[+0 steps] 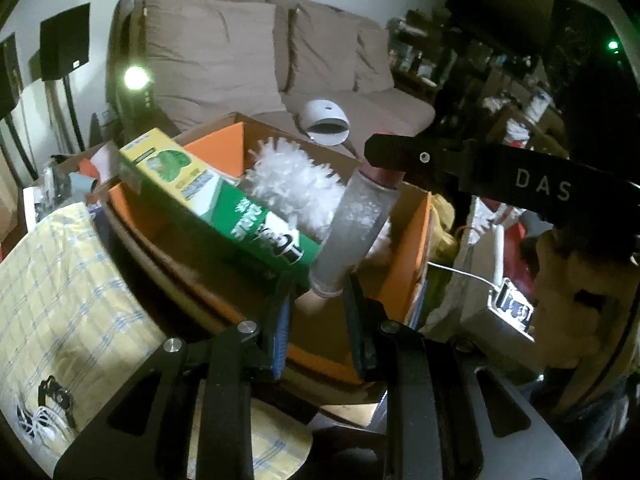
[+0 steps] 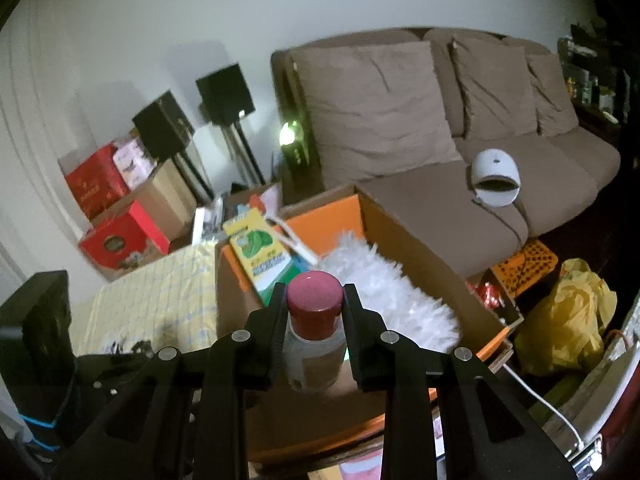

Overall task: Organize objects
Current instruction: 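Lower the bottle with both grippers into the box beside the duster, then open both grippers to release the bottle in the box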

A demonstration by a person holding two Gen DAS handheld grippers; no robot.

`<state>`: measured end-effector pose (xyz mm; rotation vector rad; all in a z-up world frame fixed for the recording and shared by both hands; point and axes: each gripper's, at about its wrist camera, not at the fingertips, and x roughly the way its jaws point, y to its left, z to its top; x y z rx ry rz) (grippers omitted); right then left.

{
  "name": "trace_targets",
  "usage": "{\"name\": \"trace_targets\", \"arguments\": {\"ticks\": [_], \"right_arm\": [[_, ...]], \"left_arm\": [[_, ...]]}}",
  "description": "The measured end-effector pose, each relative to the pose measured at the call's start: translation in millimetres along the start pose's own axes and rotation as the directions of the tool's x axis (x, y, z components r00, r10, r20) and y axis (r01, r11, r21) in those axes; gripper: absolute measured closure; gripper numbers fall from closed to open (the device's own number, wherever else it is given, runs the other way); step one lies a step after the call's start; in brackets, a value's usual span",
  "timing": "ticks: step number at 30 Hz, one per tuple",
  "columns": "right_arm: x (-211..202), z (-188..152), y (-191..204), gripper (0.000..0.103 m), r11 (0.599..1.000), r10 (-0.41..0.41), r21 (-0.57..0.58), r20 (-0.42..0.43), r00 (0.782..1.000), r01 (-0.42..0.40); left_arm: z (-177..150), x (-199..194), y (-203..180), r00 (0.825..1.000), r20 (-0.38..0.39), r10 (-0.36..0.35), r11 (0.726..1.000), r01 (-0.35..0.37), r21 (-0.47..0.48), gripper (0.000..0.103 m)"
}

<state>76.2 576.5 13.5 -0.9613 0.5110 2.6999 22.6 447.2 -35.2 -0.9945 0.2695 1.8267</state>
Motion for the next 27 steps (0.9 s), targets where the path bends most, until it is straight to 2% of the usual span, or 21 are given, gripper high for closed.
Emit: {"name": "trace_targets", "arguments": {"ticks": [4,7,12,17,27], "right_arm": [[7,-2,4,0.077,1.000,0.004,-0.011,-0.032,0.999,-0.005],[9,-3,8,0.077,0.999,0.040,-0.027,-0.050,0.998,-0.042],[14,-6,17,0.077,0.995,0.079,-0.056,-0.079,0.994,-0.084],[28,-8,13,0.076,0.998,0.033,-0.045,-0.112,0.993,-0.038],[21,-6,-6,0.074,1.000,-0.015,0.002,-0.070,0.997,0.016]], "left_arm": [[-4,-6,6,0.999,0.006,0.036,0.999,-0.036,0.002,0.081],[-8,-15,11,0.997,0.034,0.063,0.998,-0.062,-0.013,0.081],[-19,-24,19,0.985,0.087,0.151,0.988,-0.149,-0.037,0.081],[-22,-23,28,0.988,0.071,0.140,0.989,-0.136,-0.061,0.081],[-23,-25,39,0.989,0.063,0.135,0.986,-0.129,-0.103,0.081]]}}
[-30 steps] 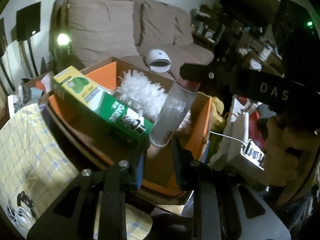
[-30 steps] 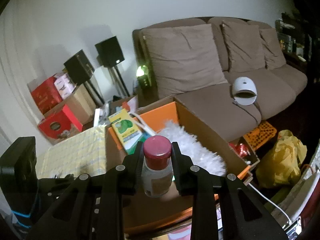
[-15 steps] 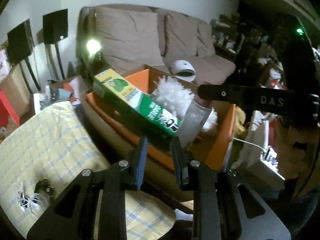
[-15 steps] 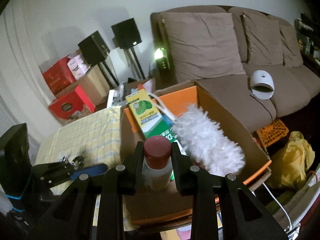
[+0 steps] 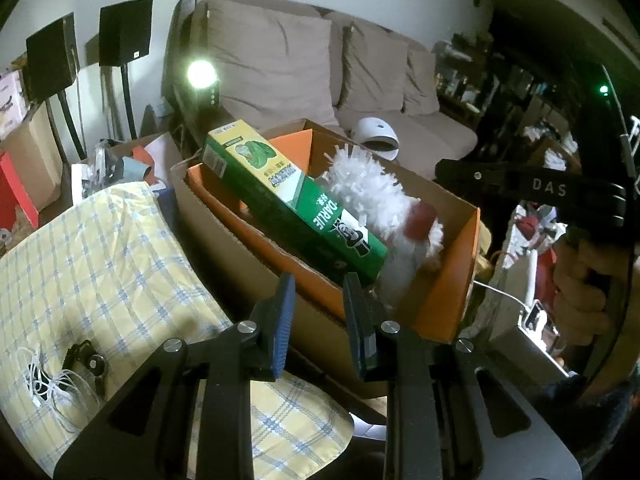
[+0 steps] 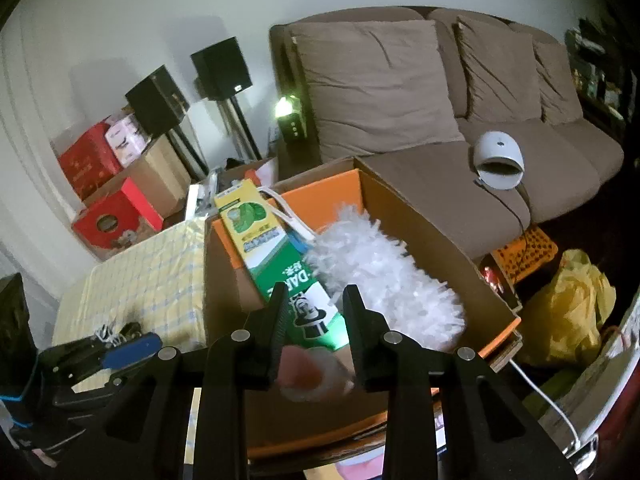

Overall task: Organize objects
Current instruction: 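Open both grippers to release the bottle in the box, then move both grippers back over the tablecloth toward the white earphones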

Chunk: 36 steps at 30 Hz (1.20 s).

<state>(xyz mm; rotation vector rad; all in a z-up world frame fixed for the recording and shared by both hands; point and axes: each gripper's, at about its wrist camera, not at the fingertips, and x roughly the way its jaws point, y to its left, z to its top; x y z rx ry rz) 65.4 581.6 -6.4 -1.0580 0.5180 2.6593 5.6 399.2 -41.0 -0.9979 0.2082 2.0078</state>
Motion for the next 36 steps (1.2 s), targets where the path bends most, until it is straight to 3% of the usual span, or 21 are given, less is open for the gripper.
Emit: {"name": "trace_targets", "arguments": {"ticks": [13,23,30,36], "right_arm": [[-20,5,1,0.065,1.000,0.013,0.019,0.068,0.998,-0.014],[-30,5,14,0.065,0.999,0.031,-0.022,0.088,0.996,-0.029],[-34,6,12,0.064,1.000,0.025,-0.013,0.100,0.995,-0.024],[-36,6,19,0.063,0.999,0.035,-0.034,0.103,0.994,-0.032]], "left_arm": [[3,-22,25,0.999,0.036,0.037,0.998,-0.035,-0.053,0.081],[-11,-49,77,0.993,0.052,0.102,0.980,-0.092,-0.177,0.075],[-36,-64,128,0.985,0.009,0.172,0.941,-0.162,-0.297,0.075],[-40,-91,166,0.971,0.024,0.239,0.911,-0.215,-0.353,0.070]]}}
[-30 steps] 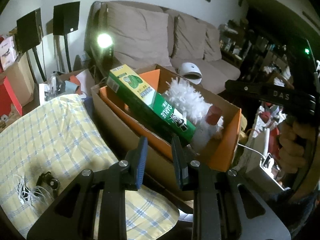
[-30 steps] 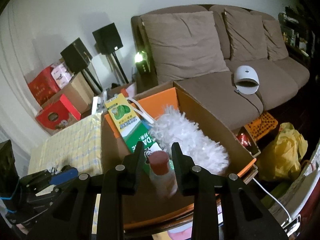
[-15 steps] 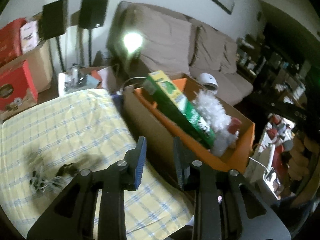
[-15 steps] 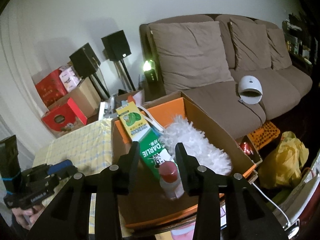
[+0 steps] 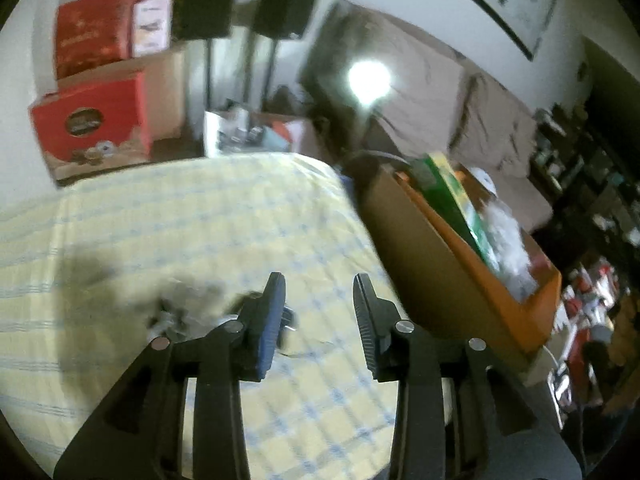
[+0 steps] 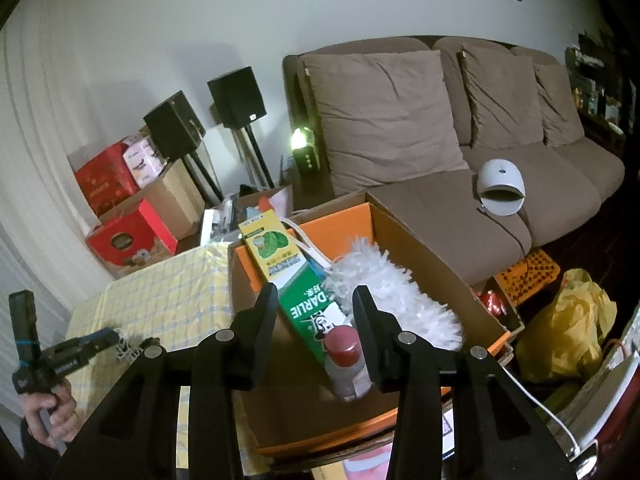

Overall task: Organize objects
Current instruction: 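Move both grippers back over the tablecloth toward the white earphones, then grasp the white earphone cable with the left gripper and lift it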

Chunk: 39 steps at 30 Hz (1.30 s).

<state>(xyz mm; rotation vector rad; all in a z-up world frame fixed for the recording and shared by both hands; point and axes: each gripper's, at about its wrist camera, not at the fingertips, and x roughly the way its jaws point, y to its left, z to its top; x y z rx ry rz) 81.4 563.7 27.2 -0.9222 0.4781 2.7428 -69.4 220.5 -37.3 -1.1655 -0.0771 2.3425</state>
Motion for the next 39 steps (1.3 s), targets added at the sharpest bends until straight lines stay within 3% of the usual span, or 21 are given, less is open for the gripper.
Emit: {"name": "trace_targets", "arguments": {"ticks": [3,7,11,20,23,25,29,32,33,35,37,39], "right_arm": [[1,0,2,0.061,1.000,0.001,-0.001,0.000,1.000,-0.001],[13,-4,6,0.061,1.000,0.012,-0.020,-0.022,1.000,-0.013],[42,-14,15,0.064,0.998,0.017,-0.061,-0.139,0.990,-0.026],[30,-10,30,0.065,0.997,0.051,-0.049,-0.090,0.995,-0.055],[24,-9,52,0.065,0.994,0.071,-0.080,-0.059,0.996,-0.076],[25,-12,77,0.065,0.984,0.121,-0.128,-0.053,0.991,-0.127],[44,-27,130,0.065,0.944,0.208,-0.233,-0.137,0.968,-0.236],[62,-43,159,0.065,0.921,0.206,-0.291,-0.199,0.958,-0.258],[67,-48,165,0.065,0.917,0.203,-0.302,-0.214,0.956,-0.262],[76,-54,172,0.065,0.912,0.195,-0.314,-0.238,0.952,-0.265],[81,-57,173,0.065,0.913,0.181,-0.318,-0.248,0.952,-0.257],[84,-57,169,0.065,0.916,0.176,-0.314,-0.248,0.953,-0.251]], "left_arm": [[8,-18,30,0.999,0.045,-0.008,0.996,0.012,-0.084,0.066],[12,-26,49,0.997,0.067,0.033,0.994,-0.026,-0.104,0.065],[14,-35,66,0.989,0.088,0.122,0.988,-0.113,-0.103,0.060],[14,-47,99,0.979,0.104,0.173,0.979,-0.159,-0.130,0.053],[9,-40,101,0.983,0.083,0.166,0.982,-0.158,-0.099,0.051],[5,-31,100,0.983,0.060,0.175,0.982,-0.170,-0.082,0.043],[-12,-2,84,0.990,-0.024,0.142,0.989,-0.143,-0.032,0.036],[-27,22,57,0.987,-0.059,0.152,0.985,-0.145,0.096,0.032],[-31,28,49,0.983,-0.060,0.174,0.976,-0.164,0.141,0.024],[-41,43,37,0.970,-0.040,0.238,0.948,-0.224,0.225,0.018],[-47,54,35,0.965,-0.045,0.259,0.942,-0.242,0.232,0.018],[-48,61,40,0.971,-0.069,0.231,0.958,-0.214,0.193,0.018]]}}
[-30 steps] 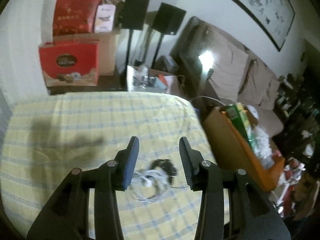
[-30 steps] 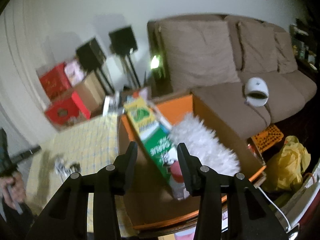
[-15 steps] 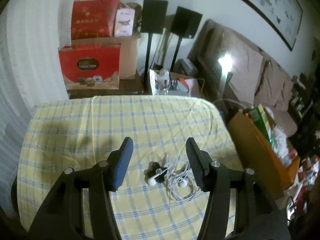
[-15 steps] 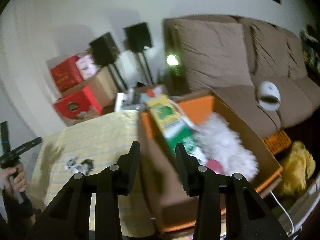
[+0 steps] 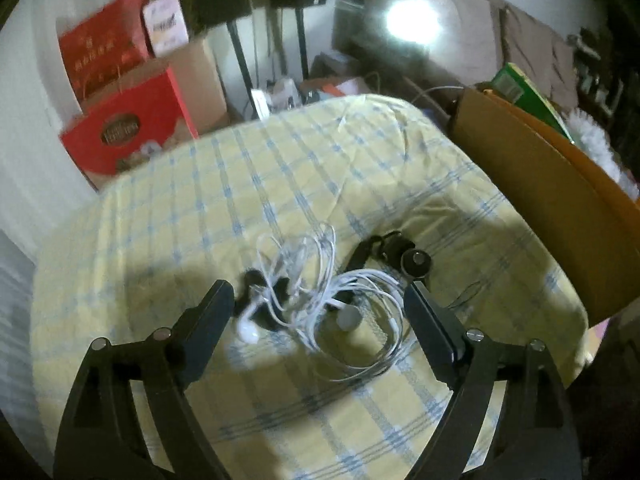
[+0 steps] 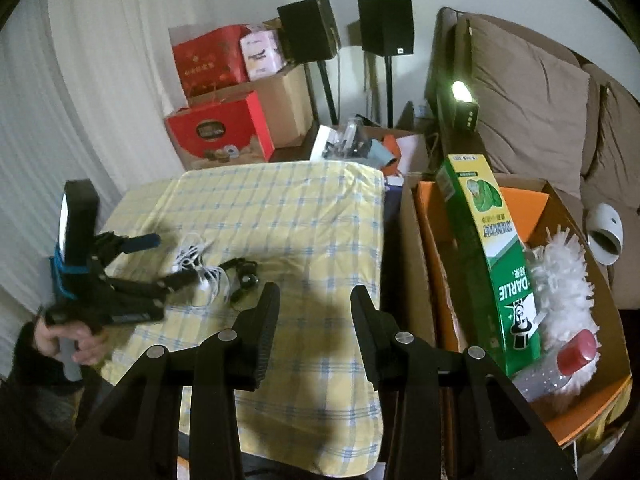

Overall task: Organize objects
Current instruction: 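Grasp the white earphone cable with the left gripper and lift it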

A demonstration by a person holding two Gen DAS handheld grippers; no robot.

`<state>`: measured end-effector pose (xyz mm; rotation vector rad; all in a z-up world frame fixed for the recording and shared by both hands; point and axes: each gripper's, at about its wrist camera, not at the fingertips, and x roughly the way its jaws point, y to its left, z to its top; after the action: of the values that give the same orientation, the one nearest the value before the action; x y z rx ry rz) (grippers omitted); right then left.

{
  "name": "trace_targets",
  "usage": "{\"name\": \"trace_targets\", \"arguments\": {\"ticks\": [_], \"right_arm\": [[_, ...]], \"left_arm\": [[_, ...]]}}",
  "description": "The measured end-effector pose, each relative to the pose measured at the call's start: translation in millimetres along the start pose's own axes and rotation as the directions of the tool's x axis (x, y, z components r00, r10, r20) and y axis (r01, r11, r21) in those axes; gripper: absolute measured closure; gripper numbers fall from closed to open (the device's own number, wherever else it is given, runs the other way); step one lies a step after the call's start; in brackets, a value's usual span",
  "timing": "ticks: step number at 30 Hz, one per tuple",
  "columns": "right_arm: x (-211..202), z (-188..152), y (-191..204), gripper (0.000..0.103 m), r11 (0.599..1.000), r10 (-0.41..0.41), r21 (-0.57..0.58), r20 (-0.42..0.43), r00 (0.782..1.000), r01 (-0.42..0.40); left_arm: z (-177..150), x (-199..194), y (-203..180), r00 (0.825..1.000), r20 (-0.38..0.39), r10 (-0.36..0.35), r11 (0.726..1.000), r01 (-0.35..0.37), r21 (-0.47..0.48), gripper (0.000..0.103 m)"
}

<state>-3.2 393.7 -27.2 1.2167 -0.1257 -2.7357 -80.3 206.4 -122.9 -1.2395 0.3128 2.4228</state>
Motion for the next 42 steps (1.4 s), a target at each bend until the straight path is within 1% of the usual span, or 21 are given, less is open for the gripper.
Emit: {"name": "trace_targets", "arguments": {"ticks": [2,3,5,7,8,9,10,11,13,16,18,21,22,26,32,35,36,38,39,41,42], "right_arm": [[1,-1,-5,0.064,1.000,-0.001,0.013,-0.001,1.000,0.001],[2,-1,-7,0.064,1.000,-0.003,0.020,-0.001,1.000,0.003],[4,0,-13,0.064,0.999,-0.003,0.039,-0.004,1.000,0.003],[8,-1,-17,0.064,0.998,-0.003,0.056,-0.018,1.000,0.004],[10,-1,-18,0.064,0.998,-0.006,0.059,-0.021,1.000,0.007],[10,-2,-18,0.064,0.998,-0.008,0.062,-0.020,1.000,0.009],[12,-2,-18,0.064,0.998,-0.008,0.067,-0.019,1.000,0.010],[13,-2,-19,0.064,0.998,-0.008,0.069,-0.020,1.000,0.009],[18,-3,-17,0.064,0.998,-0.012,0.068,-0.031,0.999,0.014],[24,-4,-10,0.064,0.998,-0.019,0.053,-0.045,0.999,0.021],[27,-4,-3,0.064,0.999,-0.018,0.038,-0.048,0.999,0.020],[30,-5,9,0.064,1.000,-0.016,0.012,-0.051,0.999,0.016],[33,-5,16,0.064,1.000,-0.011,0.002,-0.053,0.999,0.011],[47,-9,37,0.064,0.999,0.017,-0.026,-0.077,0.997,-0.019],[78,-16,70,0.064,0.995,0.057,-0.076,-0.129,0.990,-0.067],[97,-19,77,0.061,0.995,0.035,-0.087,-0.135,0.990,-0.047],[105,-19,79,0.060,0.995,0.013,-0.099,-0.109,0.994,-0.024],[113,-19,82,0.048,0.994,0.013,-0.106,-0.051,0.999,-0.018],[120,-18,84,0.040,0.995,0.016,-0.097,-0.036,0.999,-0.019],[132,-16,84,0.040,0.997,0.010,-0.080,-0.036,0.999,-0.013],[140,-15,87,0.040,0.997,-0.007,-0.078,-0.040,0.999,0.004]], "left_arm": [[-1,5,6,0.999,0.005,-0.049,0.998,0.049,-0.048,0.019],[-2,5,8,0.998,0.011,-0.058,0.997,0.058,-0.057,0.024],[-3,9,13,0.999,0.008,-0.049,0.997,0.050,-0.066,0.030],[-4,10,17,0.999,0.016,-0.034,0.997,0.035,-0.070,0.042],[-5,9,18,0.999,0.024,-0.042,0.996,0.044,-0.074,0.054],[-5,8,21,0.998,0.029,-0.059,0.995,0.061,-0.077,0.070],[-4,6,24,0.996,0.032,-0.088,0.992,0.090,-0.085,0.080],[-4,5,29,0.993,0.028,-0.115,0.988,0.118,-0.097,0.095],[-3,1,38,0.986,0.025,-0.164,0.979,0.166,-0.122,0.099],[-1,-14,55,0.979,0.058,-0.196,0.966,0.202,-0.159,0.100],[1,-26,66,0.976,0.084,-0.202,0.960,0.214,-0.178,0.100],[6,-51,87,0.968,0.147,-0.205,0.950,0.233,-0.209,0.100],[8,-62,95,0.964,0.176,-0.200,0.947,0.236,-0.219,0.100],[10,-91,119,0.956,0.248,-0.154,0.946,0.215,-0.242,0.100],[9,-118,152,0.945,0.317,-0.076,0.941,0.173,-0.292,0.099],[8,-120,162,0.943,0.328,-0.061,0.936,0.169,-0.310,0.099],[8,-120,164,0.943,0.329,-0.055,0.935,0.164,-0.314,0.099],[6,-122,163,0.943,0.329,-0.039,0.937,0.150,-0.317,0.099],[5,-121,162,0.944,0.328,-0.035,0.938,0.144,-0.315,0.099],[5,-122,161,0.943,0.330,-0.033,0.940,0.141,-0.310,0.099],[6,-122,161,0.943,0.331,-0.032,0.941,0.140,-0.309,0.099]]}}
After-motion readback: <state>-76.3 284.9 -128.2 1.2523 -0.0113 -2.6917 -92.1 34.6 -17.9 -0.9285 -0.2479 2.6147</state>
